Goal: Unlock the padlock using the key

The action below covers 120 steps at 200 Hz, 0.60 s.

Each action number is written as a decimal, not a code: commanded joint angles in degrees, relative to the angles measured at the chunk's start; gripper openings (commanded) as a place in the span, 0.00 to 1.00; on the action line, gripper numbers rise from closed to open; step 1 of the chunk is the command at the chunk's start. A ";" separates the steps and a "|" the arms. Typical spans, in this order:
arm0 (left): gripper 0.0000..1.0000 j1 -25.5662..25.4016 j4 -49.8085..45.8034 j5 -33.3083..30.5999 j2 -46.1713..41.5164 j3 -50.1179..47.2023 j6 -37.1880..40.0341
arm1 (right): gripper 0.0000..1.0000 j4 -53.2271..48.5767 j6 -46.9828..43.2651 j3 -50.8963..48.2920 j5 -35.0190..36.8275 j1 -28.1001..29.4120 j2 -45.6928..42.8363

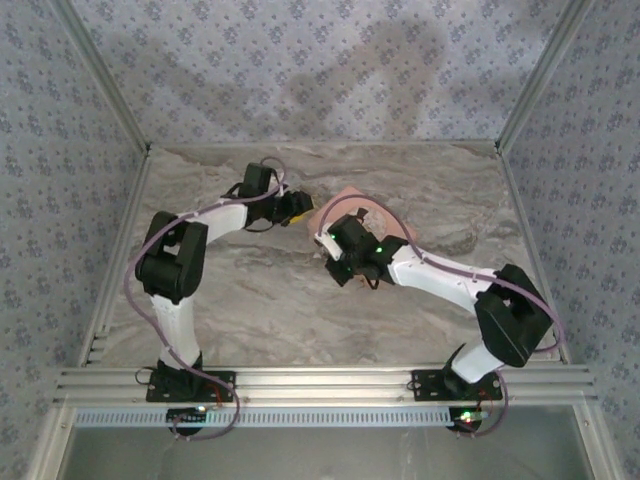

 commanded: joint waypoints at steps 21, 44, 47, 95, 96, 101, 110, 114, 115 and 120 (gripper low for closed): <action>0.52 1.47 -1.06 -3.01 -8.54 -4.40 1.68 | 0.00 -2.84 5.27 -0.96 -1.94 -2.94 -8.34; 0.55 1.74 -2.80 -5.03 -12.36 -6.92 3.53 | 0.00 -6.03 9.08 -1.57 -1.61 -6.61 -11.95; 0.55 1.74 -3.07 -5.31 -12.78 -7.23 3.70 | 0.00 -6.32 9.52 -1.68 -1.60 -7.45 -12.42; 0.57 1.74 -4.90 -10.36 -21.30 -14.09 4.81 | 0.00 -11.24 19.37 -3.92 -1.09 -20.30 -16.44; 0.57 1.74 -4.86 -10.50 -21.50 -14.29 4.81 | 0.00 -11.34 19.58 -3.92 -0.98 -20.60 -16.43; 0.57 1.72 -5.16 -11.15 -22.41 -15.02 4.94 | 0.00 -11.98 20.65 -4.16 -0.36 -22.01 -16.42; 0.57 1.74 -5.75 -12.36 -24.01 -16.29 5.31 | 0.00 -12.97 22.45 -4.56 -0.10 -24.78 -16.23; 0.57 1.74 -5.93 -12.86 -24.72 -16.86 5.46 | 0.00 -13.16 23.19 -4.88 -0.15 -26.22 -16.14; 0.58 1.74 -5.99 -12.98 -24.88 -17.03 5.49 | 0.00 -13.22 23.43 -4.97 -0.15 -26.55 -16.11; 0.58 1.74 -6.21 -13.55 -25.71 -17.77 5.59 | 0.00 -13.53 24.47 -5.33 -0.11 -28.33 -16.00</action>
